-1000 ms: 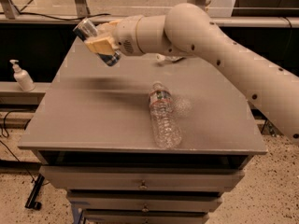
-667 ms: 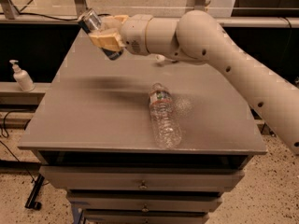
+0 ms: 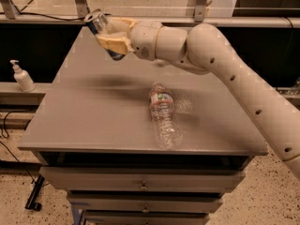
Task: Place redbull can upright
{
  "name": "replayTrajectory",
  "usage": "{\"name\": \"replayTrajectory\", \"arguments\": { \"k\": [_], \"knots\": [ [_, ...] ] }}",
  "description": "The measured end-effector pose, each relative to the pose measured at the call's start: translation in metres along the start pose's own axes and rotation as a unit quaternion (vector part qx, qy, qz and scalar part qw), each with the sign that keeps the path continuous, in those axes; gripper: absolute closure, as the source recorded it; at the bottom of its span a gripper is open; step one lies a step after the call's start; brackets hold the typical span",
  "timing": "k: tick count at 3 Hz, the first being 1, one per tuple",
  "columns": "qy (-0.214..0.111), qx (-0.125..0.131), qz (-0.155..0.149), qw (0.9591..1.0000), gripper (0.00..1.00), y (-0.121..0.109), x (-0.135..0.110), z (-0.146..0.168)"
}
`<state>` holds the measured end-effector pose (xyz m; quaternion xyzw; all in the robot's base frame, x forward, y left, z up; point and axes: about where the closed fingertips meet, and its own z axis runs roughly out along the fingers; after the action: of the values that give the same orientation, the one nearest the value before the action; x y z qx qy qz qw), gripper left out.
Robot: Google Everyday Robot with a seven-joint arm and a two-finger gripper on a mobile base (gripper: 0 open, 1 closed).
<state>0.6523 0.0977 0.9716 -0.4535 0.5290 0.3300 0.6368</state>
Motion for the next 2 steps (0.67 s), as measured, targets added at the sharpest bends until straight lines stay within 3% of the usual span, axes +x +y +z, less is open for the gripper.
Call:
{"name": "replayTrajectory", "arguments": {
  "k": [1,2],
  "knots": [
    [-0.026,0.027,0.011,0.9992,1.0,0.004,0.003,-0.014],
    [-0.067,0.09,0.023,0.9935,1.0,0.012,0.006,-0.056]
  ]
}}
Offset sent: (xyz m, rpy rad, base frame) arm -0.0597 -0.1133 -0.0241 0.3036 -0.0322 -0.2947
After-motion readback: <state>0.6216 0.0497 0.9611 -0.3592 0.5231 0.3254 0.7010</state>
